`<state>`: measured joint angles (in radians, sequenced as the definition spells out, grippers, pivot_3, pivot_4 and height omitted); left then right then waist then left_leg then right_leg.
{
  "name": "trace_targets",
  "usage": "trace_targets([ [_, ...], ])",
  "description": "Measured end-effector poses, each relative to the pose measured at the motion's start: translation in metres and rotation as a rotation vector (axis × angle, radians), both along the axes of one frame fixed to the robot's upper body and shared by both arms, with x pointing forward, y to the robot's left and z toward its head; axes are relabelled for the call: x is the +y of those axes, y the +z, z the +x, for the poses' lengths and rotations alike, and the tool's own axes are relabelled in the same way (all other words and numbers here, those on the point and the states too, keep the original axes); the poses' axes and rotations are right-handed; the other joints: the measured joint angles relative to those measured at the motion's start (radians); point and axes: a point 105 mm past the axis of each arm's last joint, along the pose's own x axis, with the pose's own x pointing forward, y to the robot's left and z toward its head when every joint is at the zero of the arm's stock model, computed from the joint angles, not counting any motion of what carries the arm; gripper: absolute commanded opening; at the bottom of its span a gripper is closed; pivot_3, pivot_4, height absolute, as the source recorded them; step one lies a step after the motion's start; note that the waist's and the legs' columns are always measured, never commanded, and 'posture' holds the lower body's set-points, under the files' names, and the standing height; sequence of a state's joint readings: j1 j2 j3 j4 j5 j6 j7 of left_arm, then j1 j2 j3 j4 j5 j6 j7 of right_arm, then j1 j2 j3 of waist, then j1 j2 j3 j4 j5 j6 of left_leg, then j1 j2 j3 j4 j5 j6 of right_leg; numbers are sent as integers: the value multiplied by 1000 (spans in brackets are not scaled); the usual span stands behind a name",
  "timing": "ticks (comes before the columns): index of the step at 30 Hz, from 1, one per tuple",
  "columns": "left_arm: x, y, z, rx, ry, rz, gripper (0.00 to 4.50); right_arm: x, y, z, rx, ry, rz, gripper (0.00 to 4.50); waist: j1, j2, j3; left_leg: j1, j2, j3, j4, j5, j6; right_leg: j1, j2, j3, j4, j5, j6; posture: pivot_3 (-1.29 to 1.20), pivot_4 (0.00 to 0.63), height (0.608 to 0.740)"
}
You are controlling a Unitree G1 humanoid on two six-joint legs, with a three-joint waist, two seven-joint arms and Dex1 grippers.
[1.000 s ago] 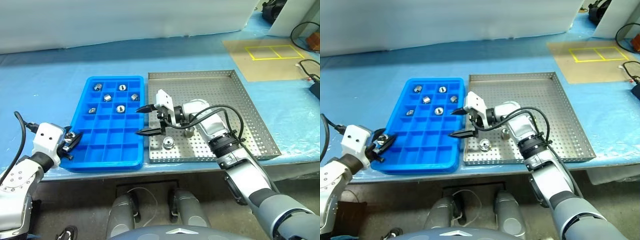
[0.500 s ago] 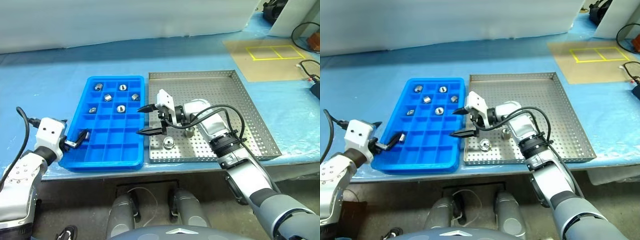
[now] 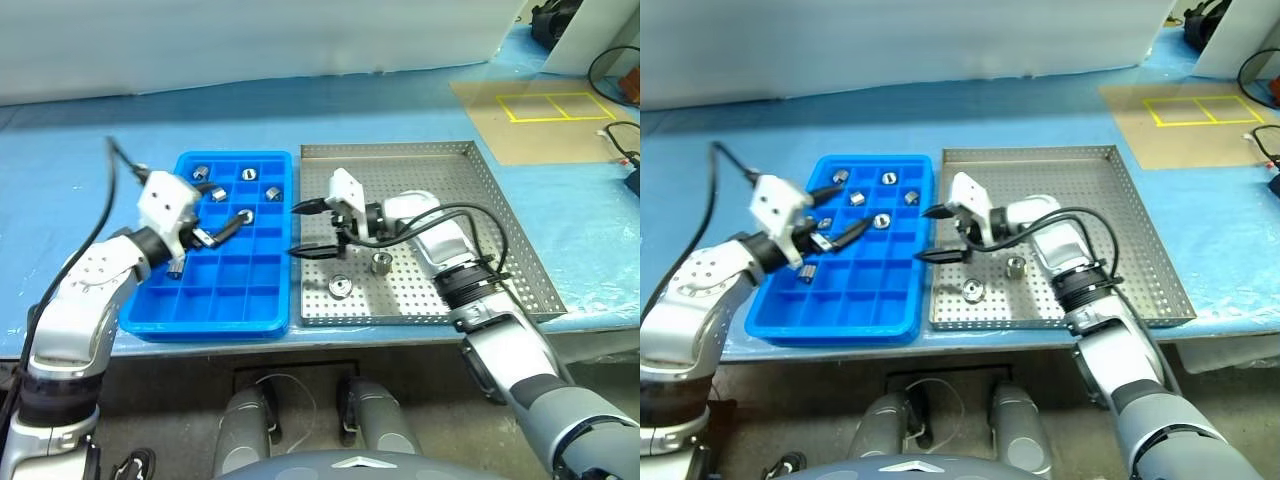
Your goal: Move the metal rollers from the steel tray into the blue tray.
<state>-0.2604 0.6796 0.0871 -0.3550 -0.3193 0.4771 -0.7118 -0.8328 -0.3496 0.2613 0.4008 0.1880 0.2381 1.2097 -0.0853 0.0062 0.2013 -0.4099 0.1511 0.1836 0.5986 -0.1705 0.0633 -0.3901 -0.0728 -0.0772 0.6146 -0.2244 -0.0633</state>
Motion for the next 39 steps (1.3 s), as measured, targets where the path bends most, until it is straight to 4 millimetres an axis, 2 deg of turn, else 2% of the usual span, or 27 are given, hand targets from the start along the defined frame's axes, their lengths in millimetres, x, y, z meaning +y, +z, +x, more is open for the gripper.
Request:
trace_targets([
  [2, -6, -9, 0, 68, -90, 61, 3978, -25, 3, 6, -6, -73, -20, 4500, -1, 0, 0, 0, 0, 0, 0, 0, 0, 0, 0, 0, -1, 0, 0, -528, 150, 740],
  [4, -13, -10, 0, 103, -172, 73, 3978, -44, 2, 6, -7, -124, -38, 4500, -2, 0, 0, -1, 0, 1, 0, 0, 0, 0, 0, 0, -1, 0, 0, -560, 150, 740],
  [8, -28, 1, 3, 122, -326, 96, 3978, -73, -20, -6, 37, -193, -95, 4500, -11, 1, 0, 0, 0, 2, 0, -1, 1, 0, 0, 1, -2, 0, 0, -638, 150, 740],
  [10, -35, 5, 15, 114, -369, 100, 3978, -89, -32, -16, 69, -243, -123, 4500, -14, 2, -1, 1, 0, 4, 0, -1, 1, 0, 0, 3, -2, 0, 0, -678, 150, 740],
  [12, -41, 5, 31, 98, -371, 104, 3978, -94, -39, -23, 80, -274, -131, 4500, -31, 2, -1, 2, 0, 4, 0, -1, 1, 2, 0, 3, -2, 0, 0, -713, 150, 740],
  [18, -63, 3, 92, 61, -292, 144, 3978, -90, -39, -32, 65, -351, -90, 4500, -98, 2, -1, 0, -1, 5, 3, -4, 8, 3, 0, 3, -8, 1, 3, -788, 150, 740],
  [20, -71, 0, 102, 63, -289, 152, 3978, -87, -36, -34, 62, -359, -72, 4500, -126, 2, -2, -4, -1, 5, 4, -5, 14, 2, 0, 2, -10, 1, 3, -808, 150, 740],
  [24, -93, -22, 101, 143, -384, 143, 3978, -93, -34, -34, 62, -409, -53, 4500, -181, 2, -2, -16, -2, 5, 8, -9, 20, -5, -1, 0, -13, 1, 4, -843, 150, 740],
  [27, -99, -46, 94, 252, -440, 168, 3978, -98, -35, -35, 60, -438, -62, 4500, -210, 2, -2, -27, 0, 5, 13, -10, 22, -14, -1, -3, -10, 2, 6, -858, 150, 740],
  [30, -104, -62, 89, 313, -480, 208, 3978, -98, -35, -37, 58, -443, -61, 4500, -234, 2, -2, -27, 0, 5, 15, -10, 22, -14, -1, -4, -10, 3, 8, -874, 150, 740],
  [39, -92, -76, 87, 331, -482, 310, 3978, -100, -39, -40, 64, -473, -65, 4500, -285, 2, -2, -24, -3, 3, 17, -10, 23, -6, -3, -4, -14, 5, 12, -889, 150, 740],
])
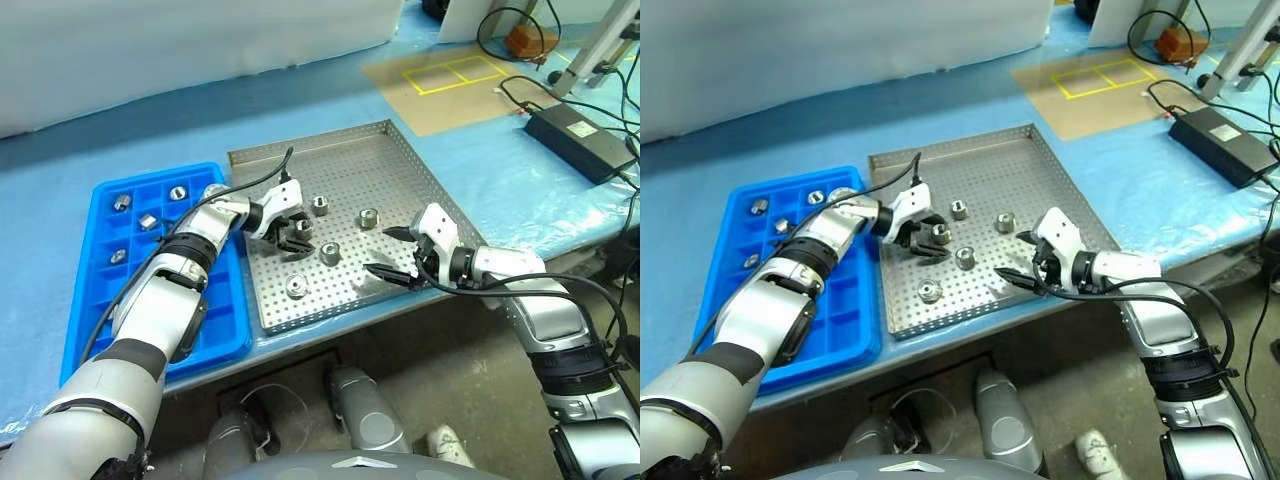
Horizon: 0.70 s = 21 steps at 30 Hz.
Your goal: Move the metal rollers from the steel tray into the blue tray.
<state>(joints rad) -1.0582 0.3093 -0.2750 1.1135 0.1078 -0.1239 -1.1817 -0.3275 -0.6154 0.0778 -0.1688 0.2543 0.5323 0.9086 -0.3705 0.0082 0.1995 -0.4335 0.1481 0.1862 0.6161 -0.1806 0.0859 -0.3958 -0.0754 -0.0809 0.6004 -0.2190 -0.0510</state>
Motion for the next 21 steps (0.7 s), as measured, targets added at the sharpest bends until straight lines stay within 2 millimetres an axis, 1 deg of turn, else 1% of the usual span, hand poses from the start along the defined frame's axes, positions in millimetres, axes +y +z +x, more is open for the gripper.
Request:
trace_targets([
  [3, 2, -3, 1, -7, 12, 13, 3978, -1, 0, 1, -5, -11, -1, 4500, -7, 0, 0, -1, 0, -1, 0, -1, 1, 0, 0, 0, -2, 0, 1, -888, 150, 740],
  [6, -1, -4, 2, -24, 13, 17, 3978, -1, 0, 1, -7, -15, -2, 4500, -8, 0, 0, 2, -1, -2, 0, -2, 3, 6, 0, -2, -6, 1, 1, -885, 150, 740],
  [9, -3, -7, 4, -28, 30, 16, 3424, -1, 1, 2, -10, -15, -2, 4500, -9, 0, 0, 8, -3, -4, 0, -4, 3, 17, -1, -2, -15, 2, 4, -882, 150, 740],
  [12, -2, -8, 4, -36, 26, 29, 2458, 0, 1, 1, -3, -7, 3, 4500, -25, 0, 0, 12, -5, -4, 0, -7, 5, 24, -3, -2, -20, 1, 6, -874, 150, 740],
  [14, 0, -9, 6, -54, 45, 40, 2458, 1, 1, -1, 2, 8, 4, 4500, -33, 0, 0, 15, -7, -4, 0, -7, 6, 27, -5, -2, -22, -1, 10, -874, 150, 740],
  [18, 4, -9, 7, -65, 53, 46, 1716, 2, 0, -2, 4, 16, 5, 4500, -52, 0, 0, 15, -12, -6, 0, -8, 8, 29, -9, -2, -24, -2, 10, -867, 150, 740],
  [21, 4, -8, 7, -66, 53, 45, 1721, 3, 0, -2, 3, 18, 0, 4500, -57, 0, 0, 14, -15, -6, 0, -9, 10, 29, -13, -2, -24, -2, 11, -863, 150, 740],
])
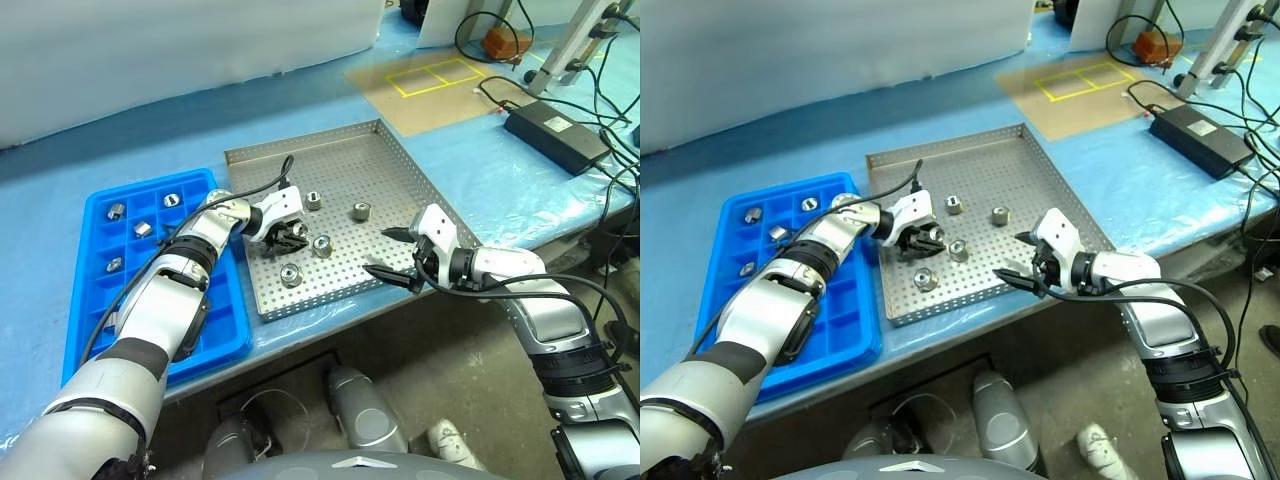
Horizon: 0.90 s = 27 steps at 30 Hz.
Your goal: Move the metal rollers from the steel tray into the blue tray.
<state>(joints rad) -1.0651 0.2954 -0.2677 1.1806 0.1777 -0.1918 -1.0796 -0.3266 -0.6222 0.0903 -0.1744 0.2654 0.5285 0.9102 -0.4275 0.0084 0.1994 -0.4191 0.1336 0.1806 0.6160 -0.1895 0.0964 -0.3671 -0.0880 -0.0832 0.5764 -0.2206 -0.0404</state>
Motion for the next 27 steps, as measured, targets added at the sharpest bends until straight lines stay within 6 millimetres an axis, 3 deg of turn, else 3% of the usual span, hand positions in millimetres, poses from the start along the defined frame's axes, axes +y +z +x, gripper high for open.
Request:
trace_targets([
  [11, 2, 9, 6, -17, 54, -76, 1721, 4, 2, 1, -19, 19, -8, 4500, -5, 0, 0, -6, -2, 0, 0, -2, 4, -3, -2, 0, -2, 5, -4, -839, 150, 740],
  [14, 0, 33, 10, 24, 102, -261, 1721, 6, 0, 0, -13, 28, -10, 4500, -8, 0, 0, -9, -2, 0, -1, -1, 8, -7, -2, 0, -1, 6, -4, -823, 150, 740],
  [18, -2, 81, -3, 32, 2, -428, 1721, 12, 0, 2, -12, 50, -8, 4500, -17, 0, 0, -20, -2, 0, -1, 0, 9, -23, -5, 0, 9, 6, -4, -798, 150, 740],
  [20, 10, 85, -14, 40, -13, -432, 1721, 12, -1, 3, -10, 53, -9, 4500, -23, 0, 0, -19, -1, 1, -2, 0, 9, -23, -5, -1, 14, 6, -3, -775, 150, 740],
  [24, 42, 66, -35, 66, 70, -389, 1721, 14, -1, 6, -3, 66, -7, 4500, -27, 0, 1, -17, 3, -1, -2, 1, 6, -23, 0, -3, 14, 4, -1, -724, 150, 740],
  [27, 72, 63, -64, 40, 151, -372, 1721, 18, -3, 7, 9, 92, 3, 4500, -27, 1, 2, -14, 4, -1, -2, 4, 1, -21, 0, -3, 16, 5, -2, -690, 150, 740],
])
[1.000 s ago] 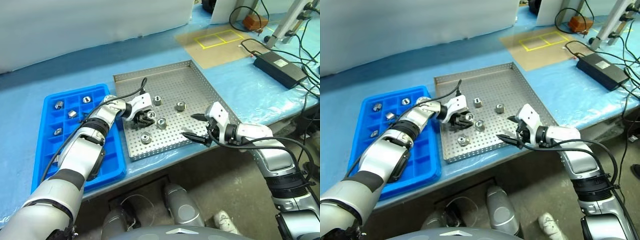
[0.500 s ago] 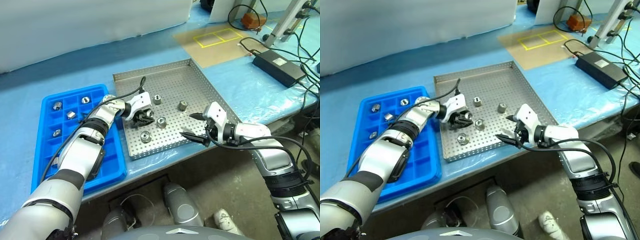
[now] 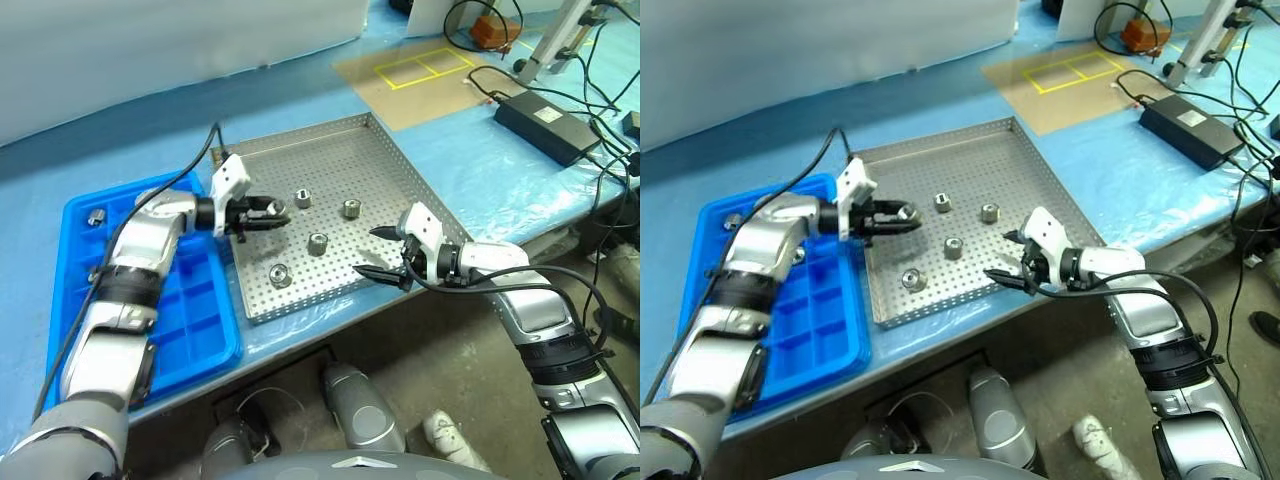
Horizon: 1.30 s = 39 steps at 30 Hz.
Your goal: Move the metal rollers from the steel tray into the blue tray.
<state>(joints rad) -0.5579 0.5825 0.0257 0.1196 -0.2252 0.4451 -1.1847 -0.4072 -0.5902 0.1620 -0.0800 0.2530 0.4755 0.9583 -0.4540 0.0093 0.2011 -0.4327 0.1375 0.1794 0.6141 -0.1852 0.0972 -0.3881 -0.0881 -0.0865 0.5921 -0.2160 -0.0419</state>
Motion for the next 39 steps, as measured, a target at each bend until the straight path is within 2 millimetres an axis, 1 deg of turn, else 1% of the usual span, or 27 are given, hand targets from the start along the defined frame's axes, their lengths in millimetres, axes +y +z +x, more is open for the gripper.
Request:
trace_targets([
  [2, 19, -3, -20, -5, 68, 12, 1721, 7, 4, 3, 0, 17, 29, 4500, 1, 0, 0, 3, 0, 0, 0, 0, -1, 3, 0, 1, 0, 0, 0, -641, 150, 740],
  [4, 31, -8, -40, -1, 143, 5, 1721, 15, 12, 7, -4, 44, 58, 4500, 8, 0, 1, 7, -1, 0, 0, -2, -4, 7, -1, 1, -1, 0, 0, -589, 150, 740],
  [5, 33, -7, -52, -11, 192, -32, 1721, 19, 17, 10, -11, 65, 67, 4500, 14, 0, 1, 8, -1, 0, 0, -2, -4, 9, -1, 1, -1, 0, 0, -557, 150, 740],
  [6, 32, -6, -57, -18, 215, -60, 1721, 21, 19, 12, -17, 76, 69, 4500, 27, 0, 2, 11, -1, 0, 0, -2, -4, 12, -1, 1, -1, 0, 0, -537, 150, 740],
  [8, 30, 7, -74, -87, 283, -125, 1721, 31, 24, 17, -19, 126, 80, 4500, 54, -4, 4, 15, -1, 0, 0, -2, -4, 17, -1, 1, -1, -1, 0, -487, 150, 740],
  [10, 32, 16, -85, -134, 325, -140, 1721, 42, 24, 19, -13, 176, 79, 4500, 77, -4, 4, 17, -1, -1, 0, -1, -5, 18, -1, 1, -1, -1, 1, -455, 150, 740],
  [12, 36, 19, -92, -151, 368, -137, 1721, 49, 21, 20, 0, 217, 71, 4500, 106, -4, 4, 19, -1, -1, 0, -1, -6, 19, -1, 1, -1, -2, 3, -403, 150, 740],
  [14, 48, 13, -96, -136, 448, -124, 1721, 58, 21, 23, 4, 264, 65, 4500, 130, -3, 5, 19, -1, -1, -1, -1, -7, 18, -1, 2, 0, -2, 3, -370, 150, 740],
  [17, 70, 4, -100, -125, 576, -98, 1721, 66, 23, 25, -1, 315, 56, 4500, 169, -3, 5, 19, -1, -1, -3, 0, -9, 17, 0, 3, 0, -1, 1, -329, 150, 740],
  [19, 86, 0, -101, -140, 676, -69, 1721, 69, 23, 26, 2, 340, 54, 4500, 200, -3, 5, 19, -1, -1, -5, 1, -9, 16, 0, 3, 0, -1, 0, -314, 150, 740],
  [22, 101, -14, -104, -128, 777, -38, 1721, 73, 21, 25, 3, 367, 48, 4500, 248, -3, 5, 18, -1, 0, -7, 1, -10, 14, 0, 4, 0, -1, 0, -304, 150, 740],
  [24, 104, -22, -105, -112, 808, -40, 1721, 72, 18, 25, 7, 373, 39, 4500, 281, -3, 5, 18, -1, 1, -8, 1, -10, 13, 0, 5, 0, -1, -1, -301, 150, 740],
  [27, 99, -28, -102, -113, 818, -53, 1721, 73, 17, 24, 13, 384, 36, 4500, 330, -3, 5, 19, -1, 3, -8, 1, -10, 12, 0, 7, 1, -1, -1, -301, 150, 740],
  [29, 98, -27, -94, -133, 825, -62, 1721, 73, 17, 24, 11, 387, 32, 4500, 359, -3, 5, 21, -1, 5, -8, 2, -11, 11, 0, 10, 5, -1, -1, -304, 150, 740],
  [31, 101, -24, -80, -164, 852, -72, 1721, 73, 17, 24, 11, 392, 29, 4500, 384, -3, 5, 23, -1, 8, -8, 3, -14, 8, 0, 14, 12, -2, -2, -313, 150, 740],
  [33, 102, -18, -64, -191, 866, -92, 1721, 73, 17, 24, 10, 392, 25, 4500, 397, -3, 5, 23, -1, 9, -8, 5, -17, 5, 0, 16, 16, -2, -2, -332, 150, 740],
  [36, 101, -10, -41, -222, 863, -112, 1721, 72, 18, 24, 9, 391, 22, 4500, 399, -3, 5, 24, -1, 9, -8, 7, -19, 3, 1, 19, 18, -1, -3, -355, 150, 740],
  [39, 100, -14, -30, -215, 845, -97, 1721, 68, 18, 24, 7, 381, 11, 4500, 390, -4, 4, 24, -1, 11, -8, 7, -19, 1, 2, 22, 18, 0, -3, -372, 150, 740],
])
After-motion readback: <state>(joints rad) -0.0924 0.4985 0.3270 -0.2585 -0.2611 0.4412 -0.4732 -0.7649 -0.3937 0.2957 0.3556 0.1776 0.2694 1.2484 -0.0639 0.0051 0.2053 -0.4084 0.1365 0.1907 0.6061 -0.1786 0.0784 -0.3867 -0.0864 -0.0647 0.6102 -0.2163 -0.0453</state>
